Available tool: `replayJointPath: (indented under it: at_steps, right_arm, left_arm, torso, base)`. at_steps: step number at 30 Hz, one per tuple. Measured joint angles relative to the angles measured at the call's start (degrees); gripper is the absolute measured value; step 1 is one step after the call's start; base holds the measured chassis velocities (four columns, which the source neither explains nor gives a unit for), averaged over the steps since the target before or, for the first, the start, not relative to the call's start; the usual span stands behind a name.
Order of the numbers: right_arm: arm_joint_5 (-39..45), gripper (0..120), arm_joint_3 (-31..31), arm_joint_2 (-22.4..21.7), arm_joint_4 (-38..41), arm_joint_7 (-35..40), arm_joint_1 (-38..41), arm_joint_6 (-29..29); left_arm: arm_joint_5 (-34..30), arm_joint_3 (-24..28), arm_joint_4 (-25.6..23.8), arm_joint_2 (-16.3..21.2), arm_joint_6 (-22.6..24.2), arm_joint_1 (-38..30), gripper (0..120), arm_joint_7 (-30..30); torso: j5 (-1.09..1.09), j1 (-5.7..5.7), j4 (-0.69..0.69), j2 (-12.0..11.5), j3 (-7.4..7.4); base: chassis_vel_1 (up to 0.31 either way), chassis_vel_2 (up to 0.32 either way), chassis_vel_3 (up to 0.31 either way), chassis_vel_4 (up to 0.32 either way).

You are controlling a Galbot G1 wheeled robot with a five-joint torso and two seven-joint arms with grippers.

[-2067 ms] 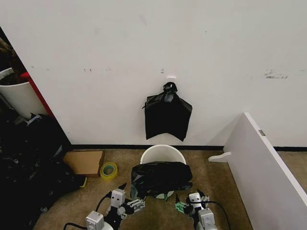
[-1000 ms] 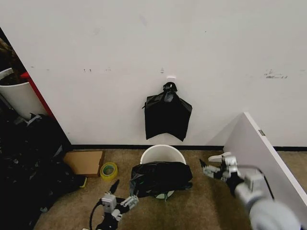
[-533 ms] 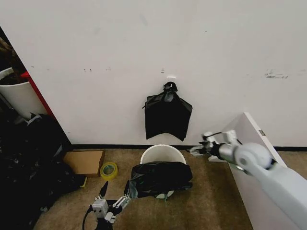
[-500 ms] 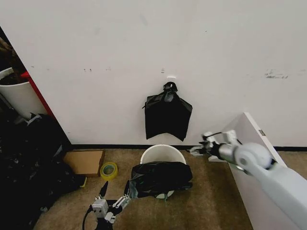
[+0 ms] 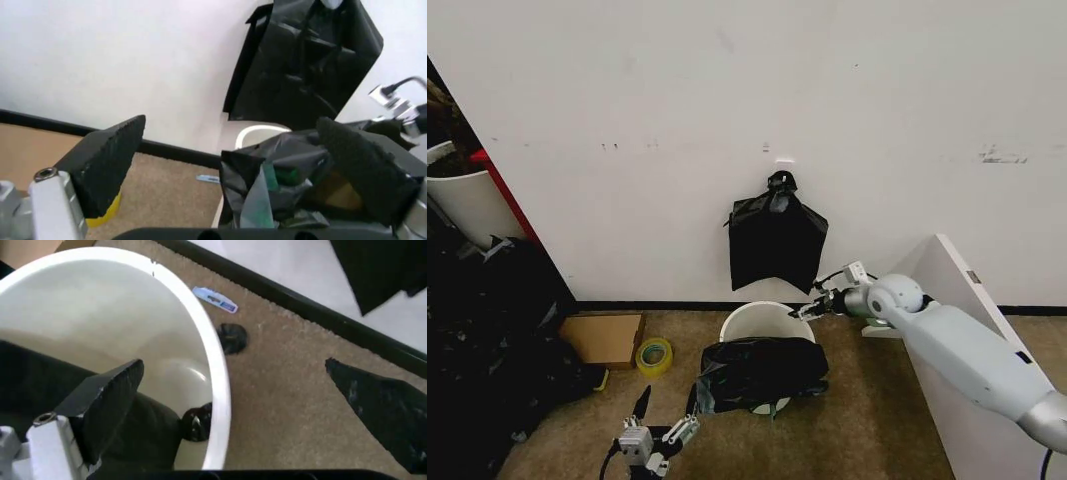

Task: Place the garbage bag over the trash bin.

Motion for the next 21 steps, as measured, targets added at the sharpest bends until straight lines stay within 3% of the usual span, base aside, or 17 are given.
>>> replayJointPath:
  at_steps: [7,21]
  right_arm:
    - [-3.06,95,-1.25,2.77,-4.60,-1.88,2.09,0.13]
    - [-5.52,46,-2.43,3.39,-6.90,-4.52,1.26,0.22]
  left_arm:
    - [-1.37,0.16,-0.65,0.18,1.37,-0.09,100,-0.02]
    - [-1.01,0.90,0.18,0.80,1.94,-0.83,100,-0.24]
  torso:
    - [-0.02,0.00,0.00,0.00,0.00]
    - [-0.01,0.00,-0.01,0.00,0.00]
  base:
    - [0.000,0.000,0.000,0.000]
    - [0.000,0.000,0.000,0.000]
